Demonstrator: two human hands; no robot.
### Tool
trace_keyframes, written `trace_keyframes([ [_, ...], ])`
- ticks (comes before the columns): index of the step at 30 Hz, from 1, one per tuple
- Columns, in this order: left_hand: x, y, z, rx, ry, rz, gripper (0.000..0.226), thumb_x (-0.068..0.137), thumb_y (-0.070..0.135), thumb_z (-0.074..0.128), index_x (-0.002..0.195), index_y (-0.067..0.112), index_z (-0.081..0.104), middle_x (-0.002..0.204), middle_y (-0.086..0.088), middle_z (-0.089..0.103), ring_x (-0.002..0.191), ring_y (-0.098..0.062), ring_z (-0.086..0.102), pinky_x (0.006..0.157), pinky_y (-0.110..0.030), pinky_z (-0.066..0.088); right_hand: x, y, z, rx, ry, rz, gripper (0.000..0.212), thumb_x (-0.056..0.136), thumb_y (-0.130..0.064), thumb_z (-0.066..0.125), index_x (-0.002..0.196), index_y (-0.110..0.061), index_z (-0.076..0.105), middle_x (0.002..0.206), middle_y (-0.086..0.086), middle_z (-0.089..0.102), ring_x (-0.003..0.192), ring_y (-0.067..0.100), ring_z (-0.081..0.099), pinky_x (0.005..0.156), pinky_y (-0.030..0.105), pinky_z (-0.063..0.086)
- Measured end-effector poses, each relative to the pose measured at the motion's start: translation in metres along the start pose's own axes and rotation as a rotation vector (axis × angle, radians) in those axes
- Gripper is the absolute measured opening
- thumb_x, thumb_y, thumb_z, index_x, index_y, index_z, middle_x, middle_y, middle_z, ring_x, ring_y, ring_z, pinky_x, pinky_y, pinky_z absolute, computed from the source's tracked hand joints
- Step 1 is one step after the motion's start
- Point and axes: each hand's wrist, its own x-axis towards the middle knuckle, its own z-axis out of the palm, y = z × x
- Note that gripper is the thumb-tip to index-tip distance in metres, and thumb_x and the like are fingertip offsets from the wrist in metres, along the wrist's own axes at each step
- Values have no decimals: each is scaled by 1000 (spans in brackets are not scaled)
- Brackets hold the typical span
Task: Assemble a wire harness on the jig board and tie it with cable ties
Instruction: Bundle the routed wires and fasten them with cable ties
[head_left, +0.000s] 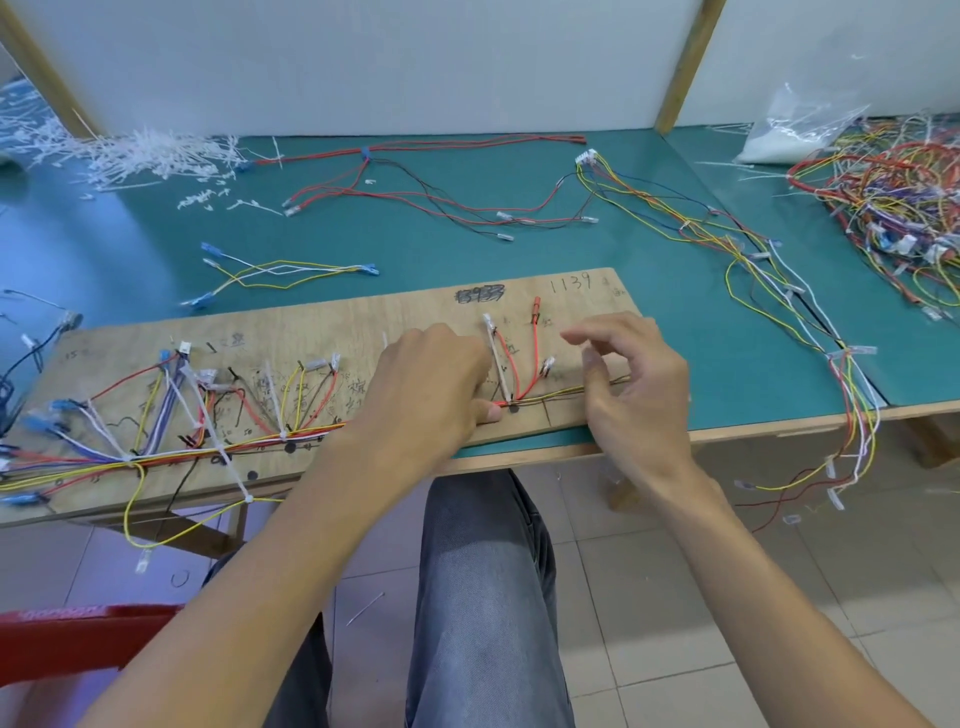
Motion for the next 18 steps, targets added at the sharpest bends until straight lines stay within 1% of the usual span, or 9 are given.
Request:
trace_keyframes([
  [2, 3, -2, -3, 13, -4, 13, 43, 78, 62, 81, 87, 21, 71, 81, -4, 62, 75, -30, 54, 64, -33, 39, 1, 3, -2, -100, -1, -15, 28, 92, 1, 66, 105, -22, 75, 105, -12, 69, 100, 5, 60, 89, 20, 48],
  [3, 4, -2, -4, 18, -10, 22, 43, 79, 61, 81, 87, 19, 70, 80, -4, 60, 75, -31, 53, 64, -34, 38, 2, 4, 0, -129, -38, -10, 24, 92, -2, 68, 104, -21, 75, 104, -11, 68, 99, 7, 60, 87, 24, 51],
  [6, 2, 5, -6, 28, -43, 54, 43, 83, 52, 81, 81, 19, 54, 71, 2, 35, 75, -28, 42, 65, -35, 34, -3, 5, 11, -259, -108, -48, 16, 93, -2, 65, 101, -11, 75, 101, -1, 68, 99, 20, 60, 87, 39, 53],
  [8, 1, 8, -8, 52, -60, 74, 44, 87, 47, 80, 79, 22, 45, 69, 3, 25, 75, -28, 39, 65, -36, 32, -4, 5, 14, -304, -84, -87, 16, 92, 1, 63, 99, -9, 74, 99, 1, 68, 100, 24, 58, 87, 39, 51],
  [10, -2, 10, -8, 61, -63, 75, 43, 89, 43, 79, 79, 22, 44, 69, 2, 24, 75, -29, 40, 66, -37, 32, -6, 6, 13, -294, -72, -104, 16, 92, 3, 64, 99, -8, 74, 99, 3, 68, 99, 24, 59, 87, 36, 51],
  [13, 0, 11, -7, 65, -57, 58, 39, 90, 42, 79, 82, 20, 48, 71, 0, 33, 76, -29, 40, 66, -37, 32, -7, 6, 10, -228, -92, -115, 11, 95, -1, 68, 101, -8, 73, 101, 2, 68, 99, 21, 60, 87, 27, 50],
  [15, 0, 10, -9, 59, -58, 57, 37, 89, 43, 79, 84, 20, 51, 84, -7, 53, 78, -30, 44, 66, -37, 34, -7, 6, 5, -177, -99, -105, 7, 96, -7, 70, 103, -8, 73, 102, 1, 68, 98, 18, 60, 86, 18, 47],
  [16, 1, 10, -9, 59, -57, 57, 36, 89, 44, 80, 86, 18, 55, 92, -11, 60, 80, -32, 49, 67, -37, 35, -7, 6, 2, -161, -102, -104, 7, 97, -9, 71, 103, -9, 73, 101, 1, 68, 98, 18, 60, 86, 18, 46],
  [18, 1, 8, -10, 51, -54, 53, 37, 88, 48, 79, 94, 14, 65, 98, -13, 64, 89, -36, 59, 68, -36, 37, -8, 6, 0, -169, -133, -126, 7, 96, -10, 73, 103, -9, 74, 100, 1, 68, 97, 20, 60, 85, 26, 49],
])
